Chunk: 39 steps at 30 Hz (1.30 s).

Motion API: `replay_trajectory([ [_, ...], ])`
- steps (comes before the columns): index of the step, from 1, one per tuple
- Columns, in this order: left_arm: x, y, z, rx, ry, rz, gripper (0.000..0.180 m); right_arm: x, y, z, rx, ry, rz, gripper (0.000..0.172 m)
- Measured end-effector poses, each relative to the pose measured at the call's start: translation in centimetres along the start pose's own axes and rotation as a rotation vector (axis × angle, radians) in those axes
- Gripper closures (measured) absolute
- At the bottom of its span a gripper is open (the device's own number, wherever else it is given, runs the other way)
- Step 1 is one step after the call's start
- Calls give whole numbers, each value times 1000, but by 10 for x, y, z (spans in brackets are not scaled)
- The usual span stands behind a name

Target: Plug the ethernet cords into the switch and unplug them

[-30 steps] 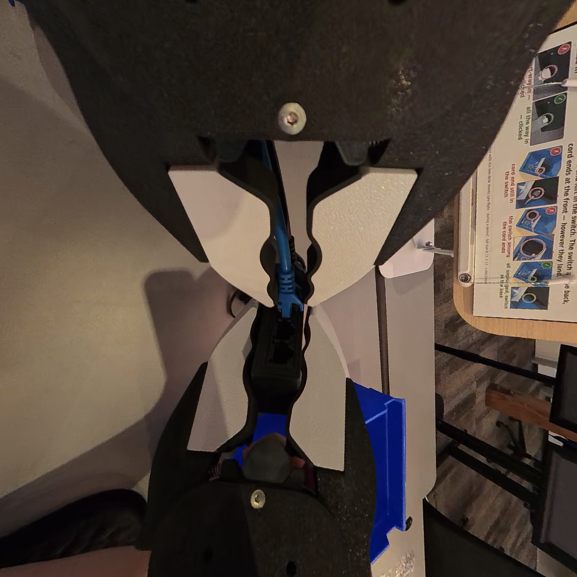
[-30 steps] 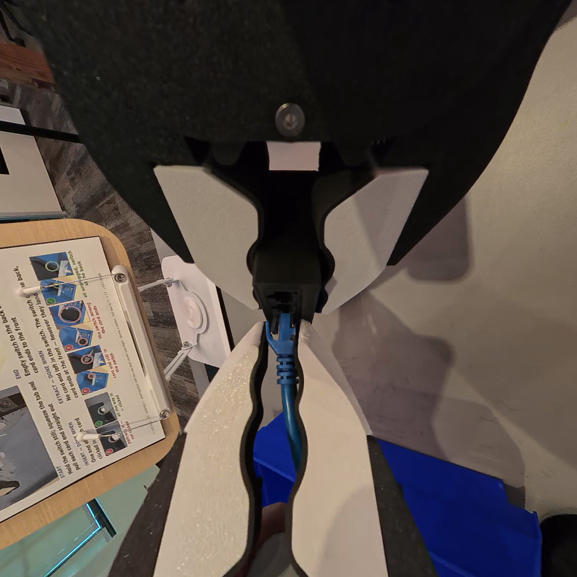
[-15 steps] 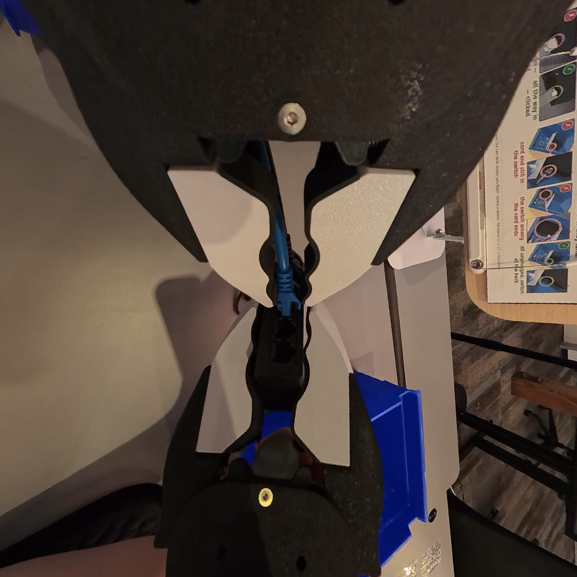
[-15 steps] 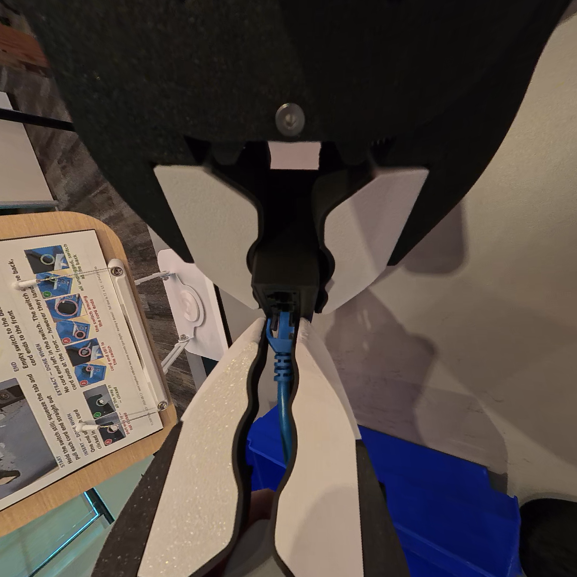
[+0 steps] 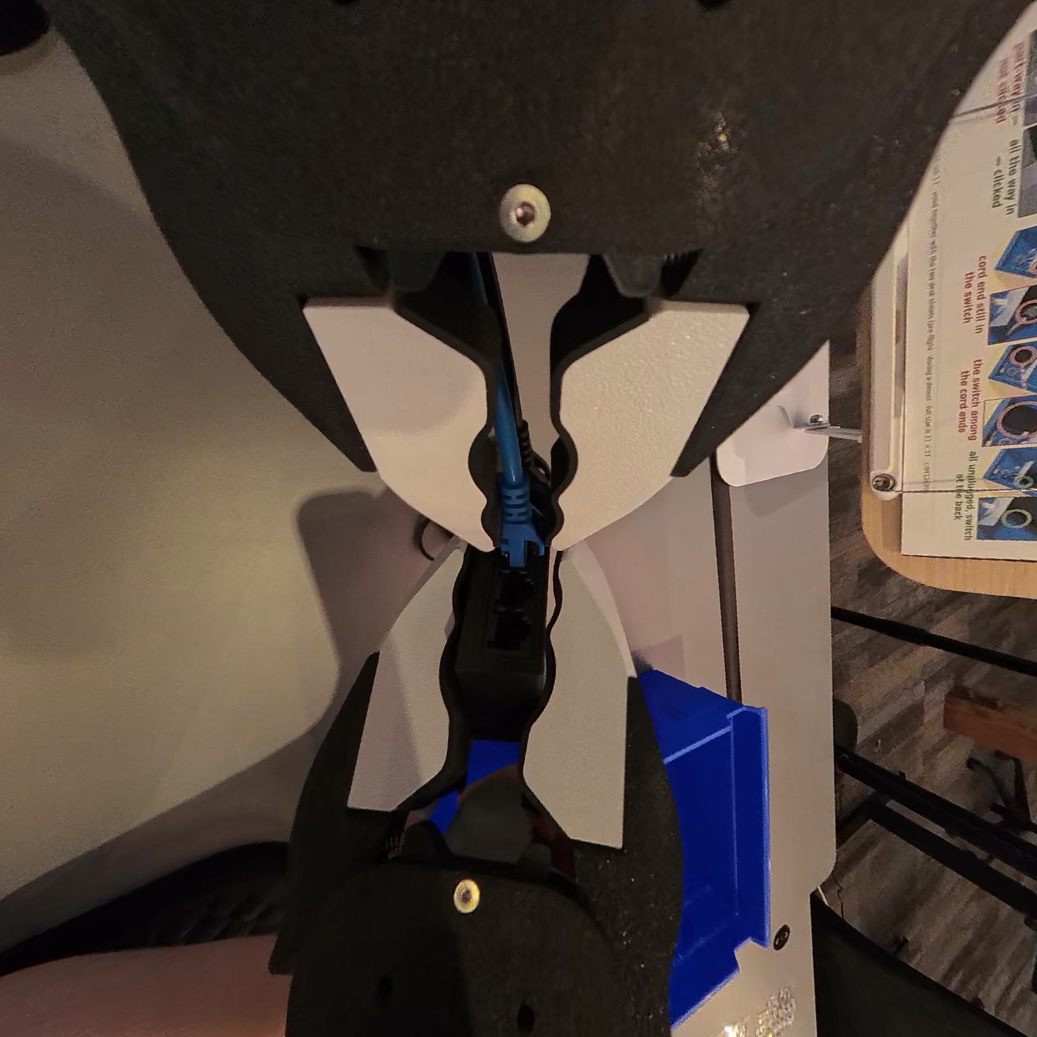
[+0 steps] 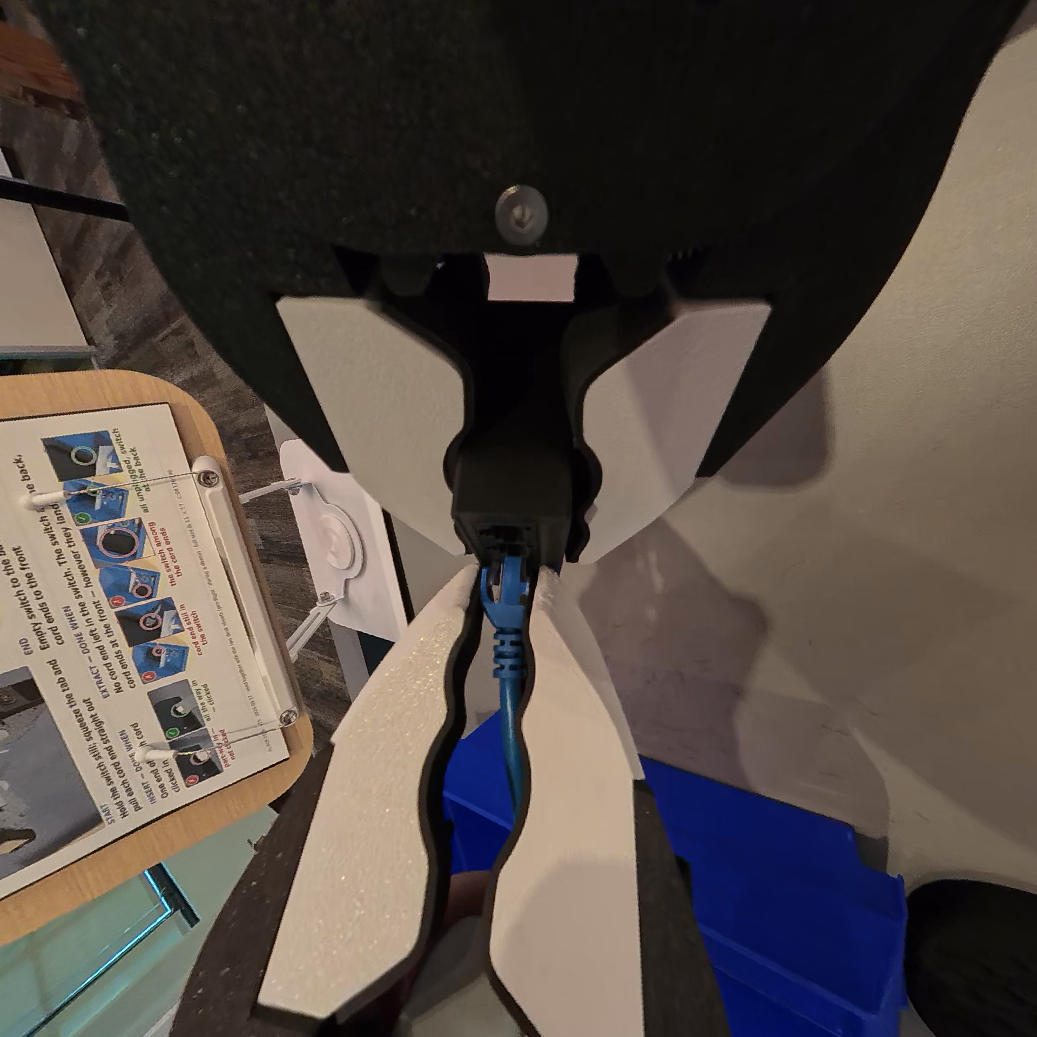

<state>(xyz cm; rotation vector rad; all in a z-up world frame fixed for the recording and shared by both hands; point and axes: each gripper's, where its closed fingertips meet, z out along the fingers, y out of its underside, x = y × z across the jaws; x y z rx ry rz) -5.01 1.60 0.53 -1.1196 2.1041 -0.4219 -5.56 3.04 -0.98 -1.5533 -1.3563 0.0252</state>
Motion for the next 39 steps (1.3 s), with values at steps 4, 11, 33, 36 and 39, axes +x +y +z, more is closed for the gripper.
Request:
replay_trajectory([
  [4,2,2,2,4,8,20,164,-2,0,1,-5,-8,-1,142],
  [11,1,3,4,-4,-21,77,167,-2,2,1,-8,-15,1,142],
  [33,1,-6,-5,-9,-57,39,168,-3,-8,-5,93,-55,38,142],
  [36,2,-5,-5,-40,-56,39,168,-4,-8,-4,99,-59,48,142],
  [39,1,-4,-3,-56,-60,36,168,-4,-8,-4,109,-77,84,141],
])
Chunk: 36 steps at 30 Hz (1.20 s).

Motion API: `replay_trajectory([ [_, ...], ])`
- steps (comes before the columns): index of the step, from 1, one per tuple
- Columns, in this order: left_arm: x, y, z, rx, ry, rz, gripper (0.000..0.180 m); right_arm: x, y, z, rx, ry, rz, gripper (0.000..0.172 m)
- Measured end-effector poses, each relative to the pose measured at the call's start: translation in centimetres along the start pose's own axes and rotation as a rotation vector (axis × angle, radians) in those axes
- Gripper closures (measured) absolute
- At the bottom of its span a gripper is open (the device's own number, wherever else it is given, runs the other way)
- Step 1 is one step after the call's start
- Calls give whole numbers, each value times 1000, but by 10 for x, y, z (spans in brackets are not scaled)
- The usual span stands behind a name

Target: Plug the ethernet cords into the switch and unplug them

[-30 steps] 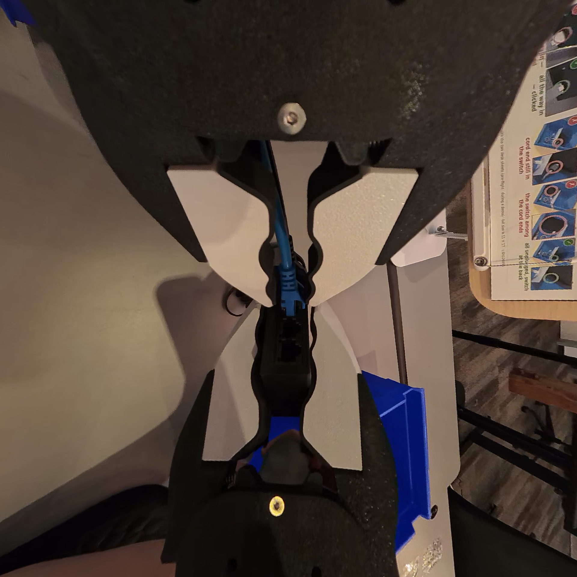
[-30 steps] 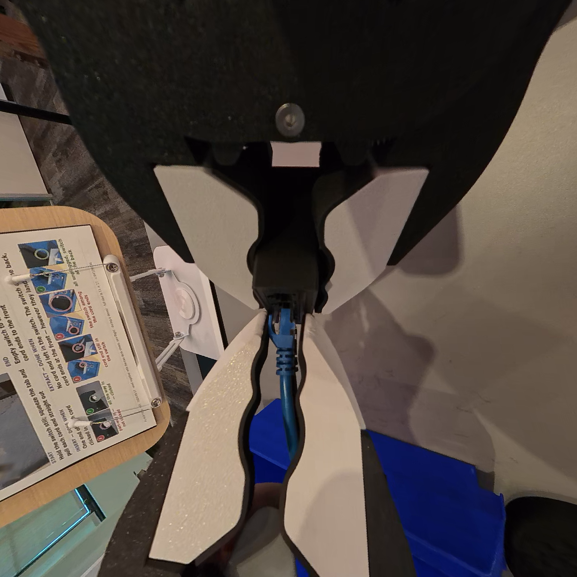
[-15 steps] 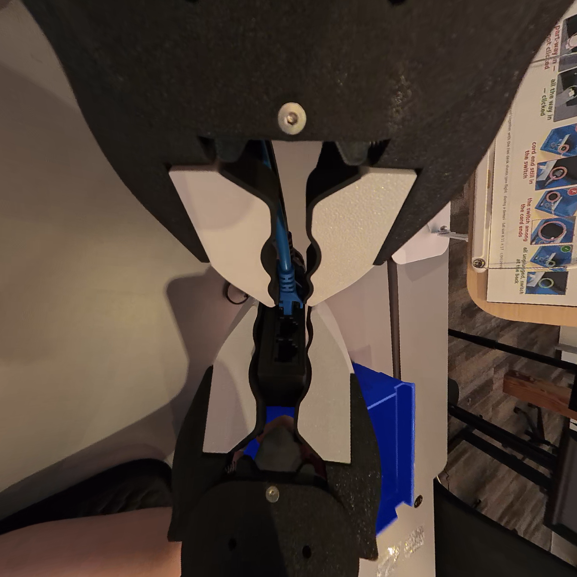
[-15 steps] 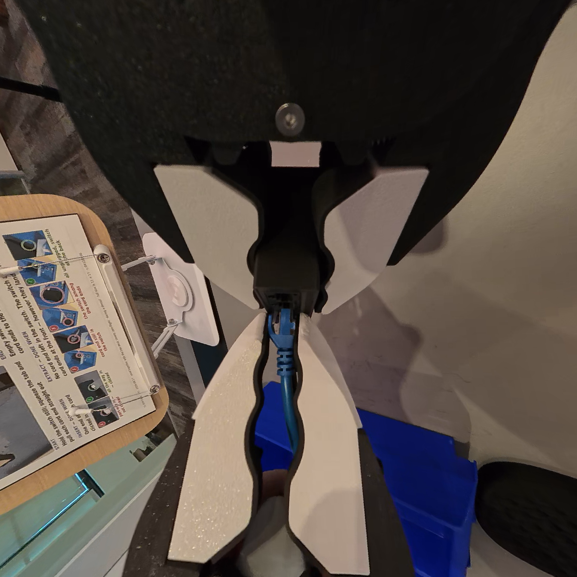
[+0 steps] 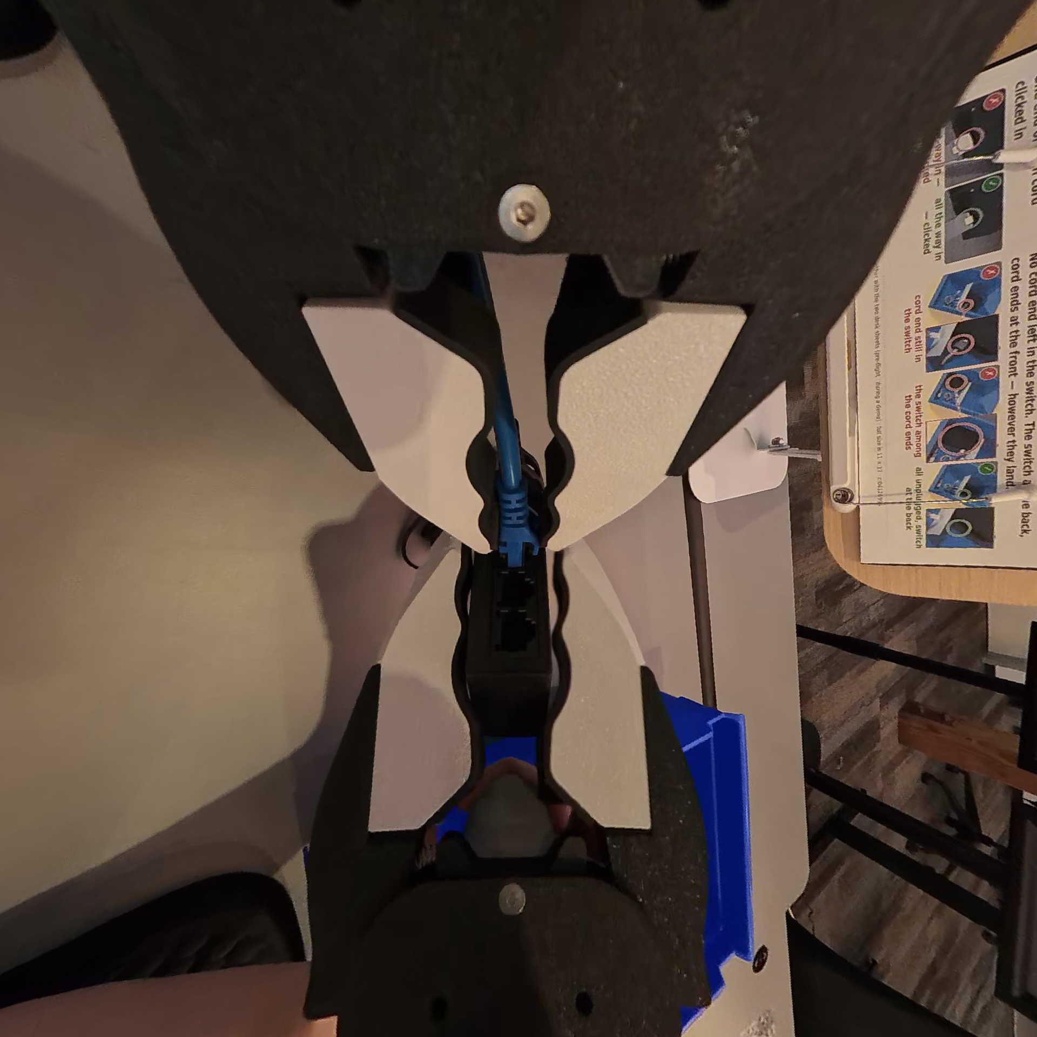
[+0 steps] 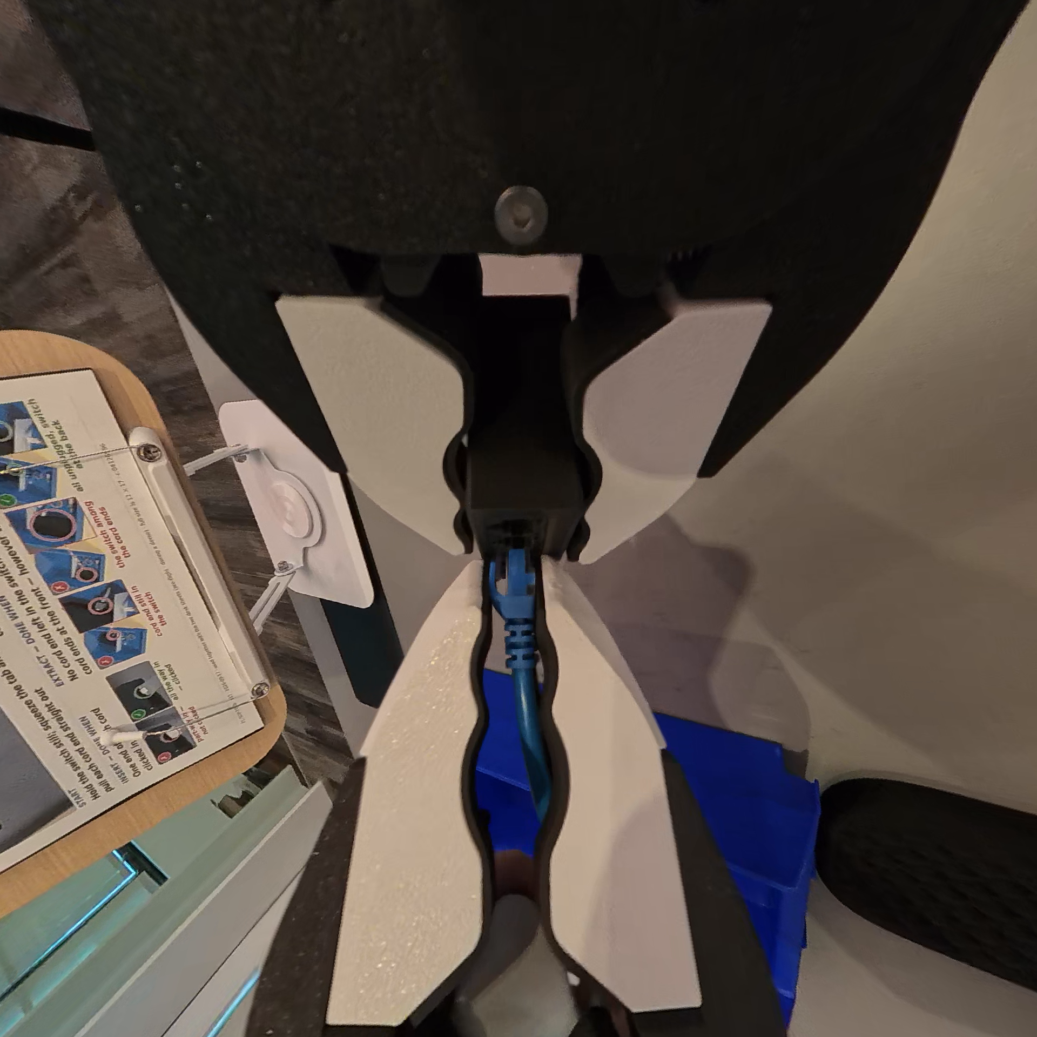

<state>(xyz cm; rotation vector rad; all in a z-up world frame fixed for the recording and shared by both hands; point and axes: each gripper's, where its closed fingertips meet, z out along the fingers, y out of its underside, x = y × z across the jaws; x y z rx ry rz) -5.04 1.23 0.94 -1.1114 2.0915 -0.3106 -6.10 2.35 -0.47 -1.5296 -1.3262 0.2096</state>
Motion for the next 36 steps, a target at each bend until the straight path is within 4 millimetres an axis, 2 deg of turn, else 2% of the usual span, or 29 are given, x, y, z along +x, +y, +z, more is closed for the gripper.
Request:
replay_trajectory([
  [3,2,0,2,-10,8,-3,168,0,-1,1,12,-7,26,130],
  [10,2,-2,3,-18,4,1,168,0,1,-2,-24,2,-8,134],
  [13,3,0,4,-27,4,5,169,-3,4,0,-59,-3,-45,142],
  [20,6,-1,-3,-35,10,29,168,-6,-1,0,-72,16,-88,143],
  [28,6,-4,-15,-17,1,34,168,-6,-14,-2,-27,19,-61,142],
  [36,12,2,-17,-52,27,63,168,-12,-12,3,-49,4,-84,142],
])
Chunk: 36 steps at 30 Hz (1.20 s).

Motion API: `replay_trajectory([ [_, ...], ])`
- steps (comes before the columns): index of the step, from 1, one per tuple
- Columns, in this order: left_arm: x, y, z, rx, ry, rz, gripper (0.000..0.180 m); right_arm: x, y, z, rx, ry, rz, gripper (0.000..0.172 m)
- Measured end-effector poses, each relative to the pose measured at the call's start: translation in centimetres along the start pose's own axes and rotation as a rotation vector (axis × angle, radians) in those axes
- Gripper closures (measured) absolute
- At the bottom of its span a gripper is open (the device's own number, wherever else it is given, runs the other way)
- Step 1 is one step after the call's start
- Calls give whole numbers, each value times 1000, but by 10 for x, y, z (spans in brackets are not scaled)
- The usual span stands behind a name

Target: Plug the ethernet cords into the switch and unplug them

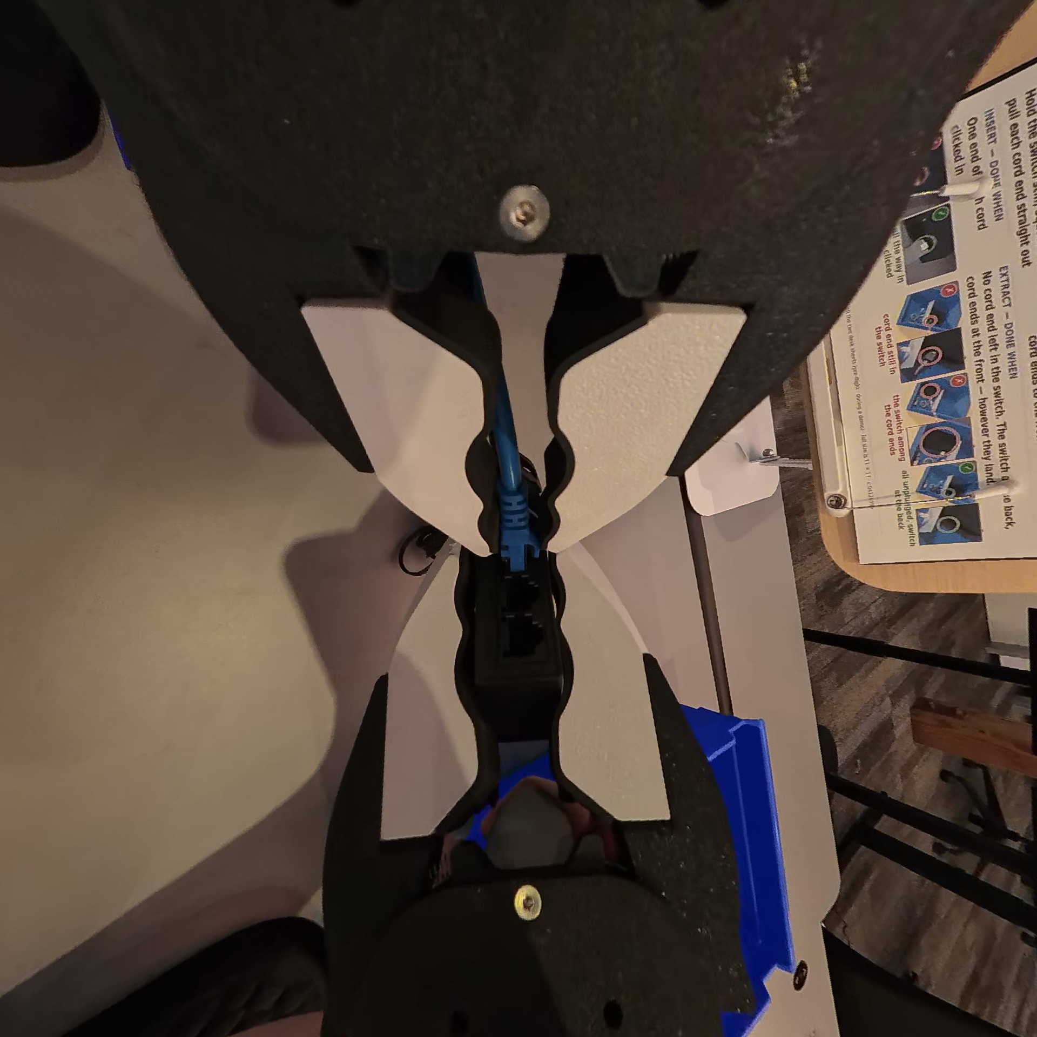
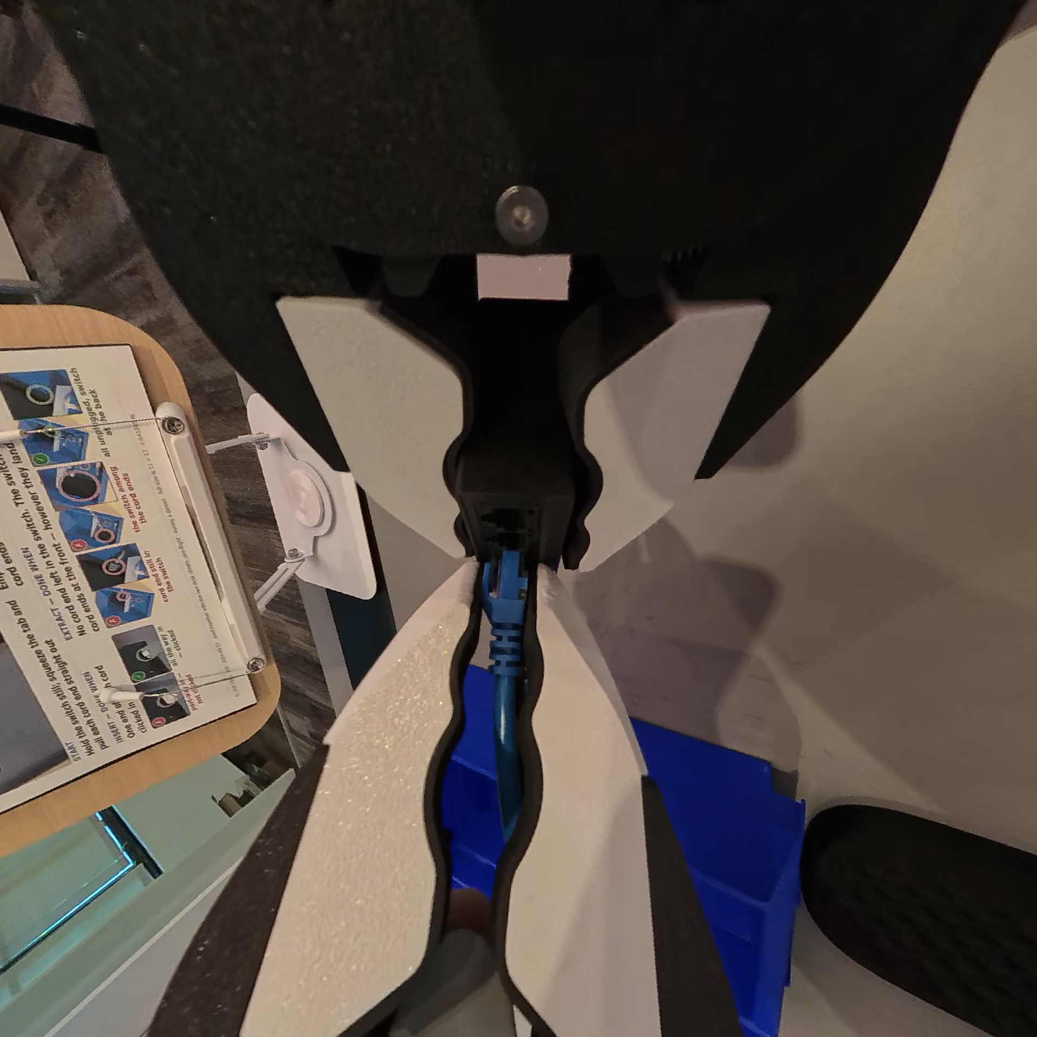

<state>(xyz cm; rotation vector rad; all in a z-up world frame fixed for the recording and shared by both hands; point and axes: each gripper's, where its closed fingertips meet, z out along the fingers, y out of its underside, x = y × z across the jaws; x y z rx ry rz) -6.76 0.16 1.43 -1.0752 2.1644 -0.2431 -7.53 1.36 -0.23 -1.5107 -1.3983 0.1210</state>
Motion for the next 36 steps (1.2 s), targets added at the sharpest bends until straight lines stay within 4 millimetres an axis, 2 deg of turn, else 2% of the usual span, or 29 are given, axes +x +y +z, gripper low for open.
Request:
replay_trajectory([
  [5,2,5,1,-37,-5,26,168,-3,4,5,-45,2,-5,142],
  [12,-5,8,1,-74,-65,42,168,6,8,7,-110,71,-4,142],
  [15,-9,3,-3,-32,-66,3,168,11,-3,2,-8,85,11,142],
  [18,-11,0,-4,-24,-72,-2,168,15,-8,1,21,104,29,141],
  [22,-9,1,0,-47,-76,13,169,14,-2,4,-9,89,48,126],
  [24,-11,0,1,-42,-79,7,169,11,-1,4,-18,75,32,136],
  [28,-13,-2,0,-40,-88,0,169,14,0,1,-47,94,33,138],
  [31,-12,5,4,-108,-94,48,169,13,16,6,-183,121,11,140],
  [36,-3,17,8,-142,-50,26,168,4,23,18,-175,64,40,140],
])
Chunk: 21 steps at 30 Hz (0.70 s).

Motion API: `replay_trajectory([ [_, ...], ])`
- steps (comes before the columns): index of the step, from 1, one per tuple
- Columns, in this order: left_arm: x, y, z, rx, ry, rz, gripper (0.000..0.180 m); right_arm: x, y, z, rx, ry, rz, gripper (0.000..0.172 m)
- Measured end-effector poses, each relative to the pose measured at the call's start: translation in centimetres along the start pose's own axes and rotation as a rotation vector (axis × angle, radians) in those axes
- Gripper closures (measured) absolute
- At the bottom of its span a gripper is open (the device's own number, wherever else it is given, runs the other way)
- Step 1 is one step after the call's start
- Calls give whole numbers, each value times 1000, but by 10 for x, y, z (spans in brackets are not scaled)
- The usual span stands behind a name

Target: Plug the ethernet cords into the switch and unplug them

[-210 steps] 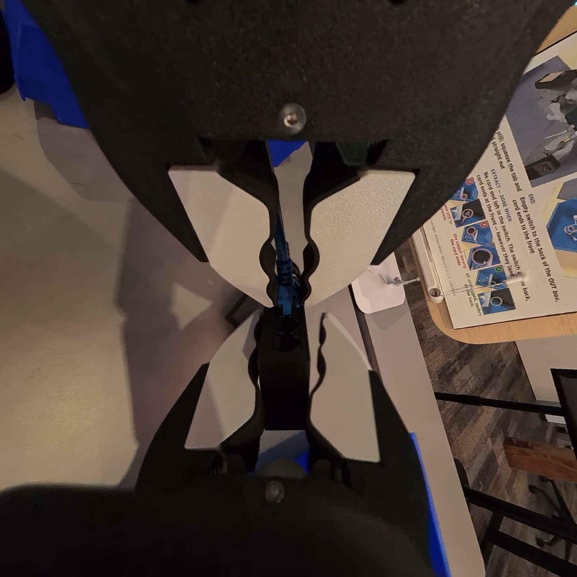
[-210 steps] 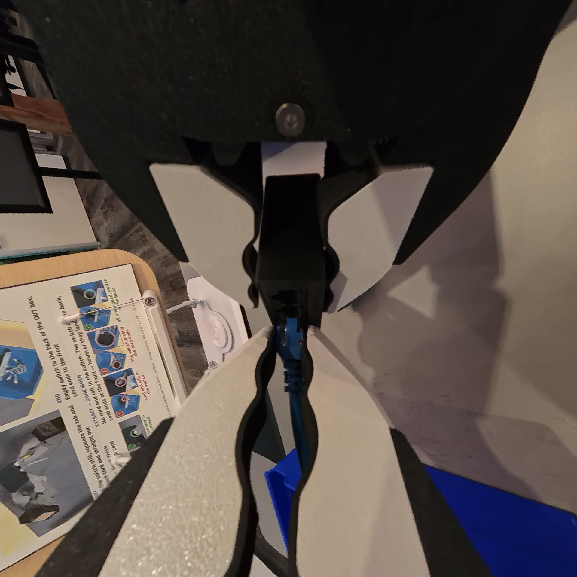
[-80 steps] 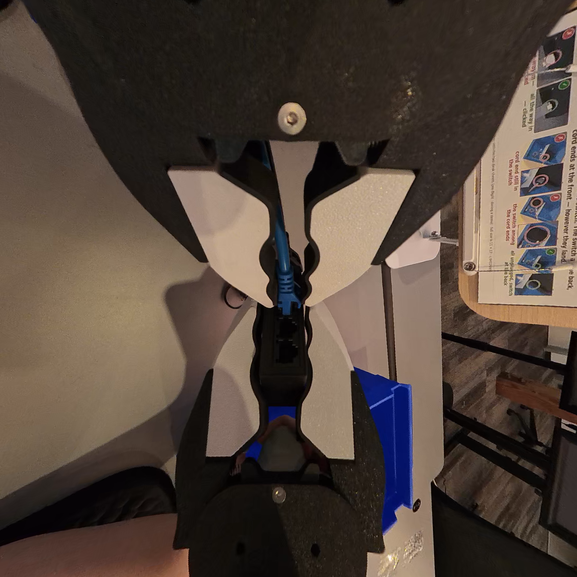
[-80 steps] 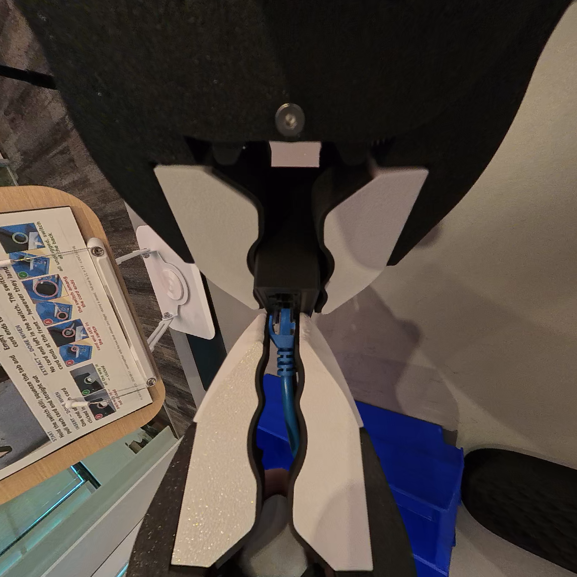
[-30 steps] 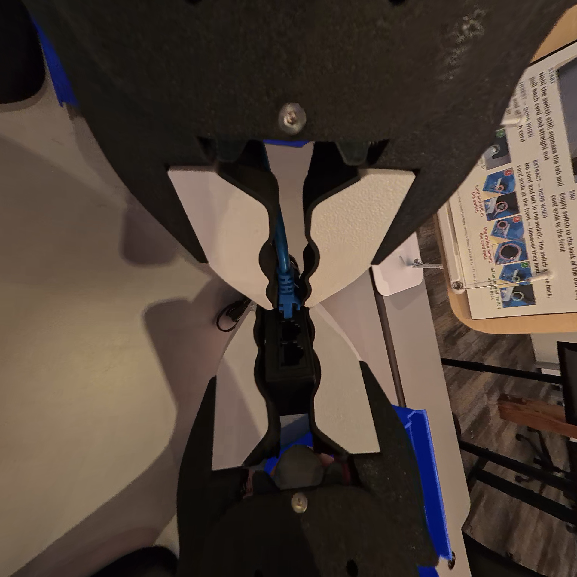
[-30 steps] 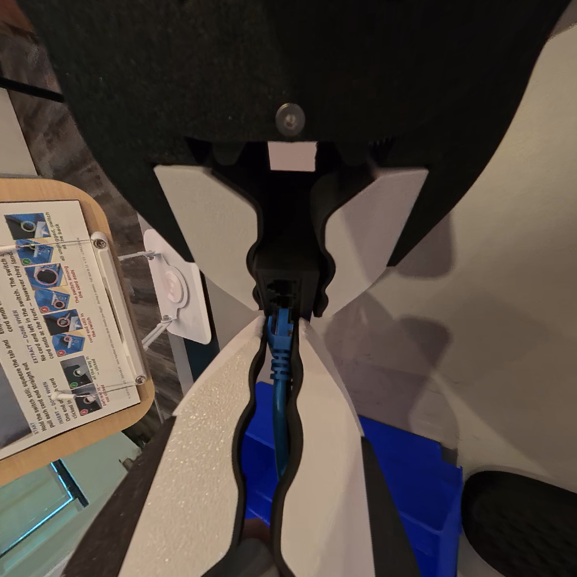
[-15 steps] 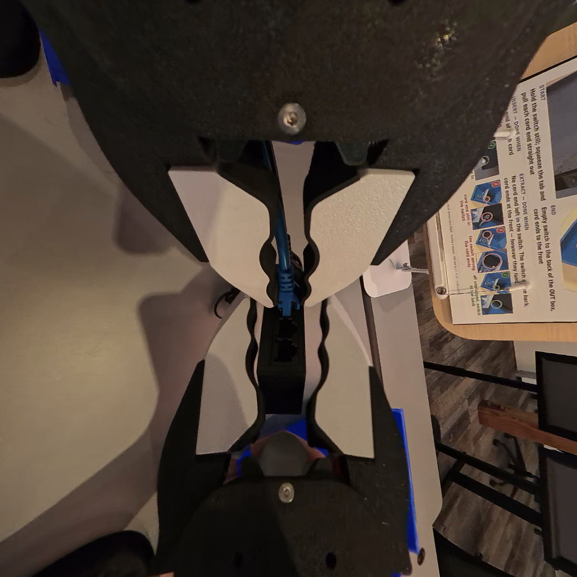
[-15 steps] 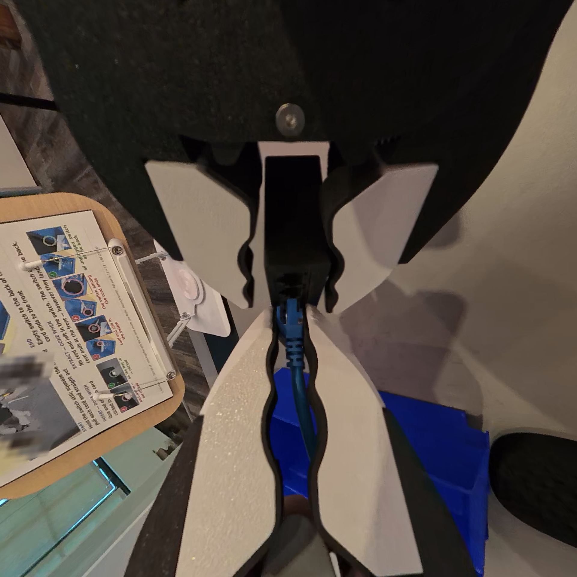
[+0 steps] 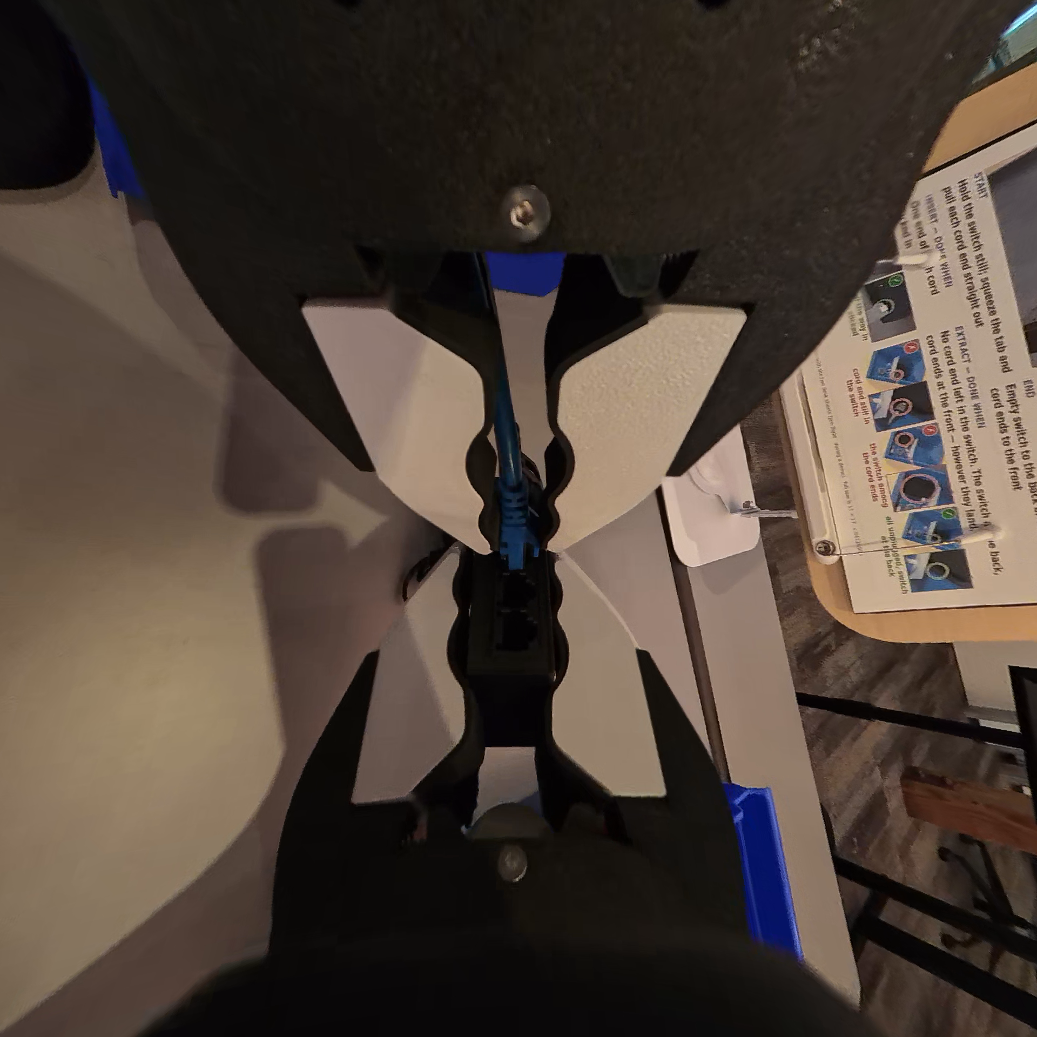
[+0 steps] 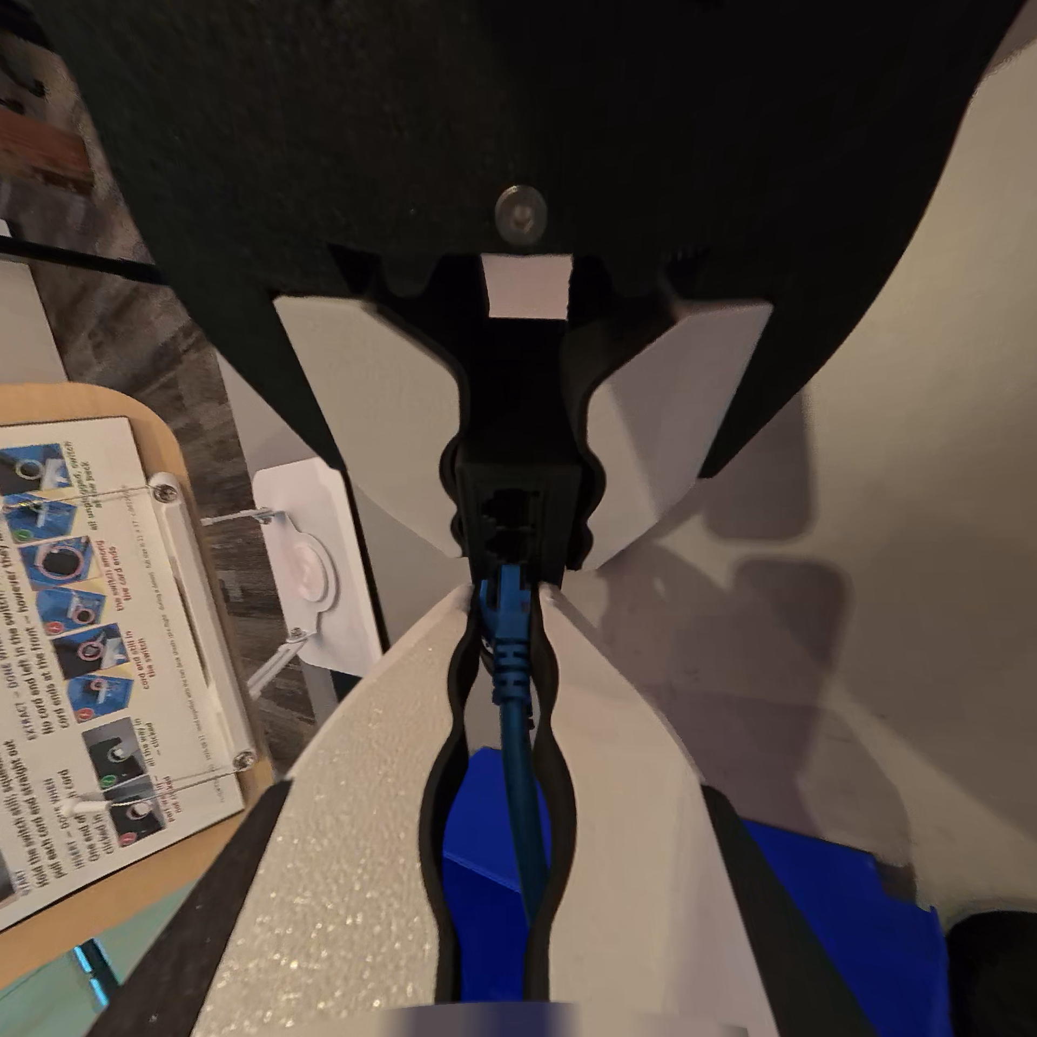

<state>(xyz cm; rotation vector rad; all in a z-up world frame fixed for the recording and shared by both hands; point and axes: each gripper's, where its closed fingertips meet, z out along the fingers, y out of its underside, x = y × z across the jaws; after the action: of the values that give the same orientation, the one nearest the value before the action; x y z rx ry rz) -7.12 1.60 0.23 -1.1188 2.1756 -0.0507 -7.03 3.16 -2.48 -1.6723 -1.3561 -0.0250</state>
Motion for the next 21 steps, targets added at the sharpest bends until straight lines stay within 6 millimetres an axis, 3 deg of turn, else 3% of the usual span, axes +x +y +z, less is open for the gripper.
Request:
replay_trajectory([
  [10,1,-3,-4,35,-22,24,168,-1,-7,-3,72,-20,-19,140],
  [14,0,-7,-7,70,-23,66,167,1,-20,-11,135,-9,-30,141],
  [21,0,-13,-10,121,98,-103,166,2,-21,-17,134,-25,-22,141],
])
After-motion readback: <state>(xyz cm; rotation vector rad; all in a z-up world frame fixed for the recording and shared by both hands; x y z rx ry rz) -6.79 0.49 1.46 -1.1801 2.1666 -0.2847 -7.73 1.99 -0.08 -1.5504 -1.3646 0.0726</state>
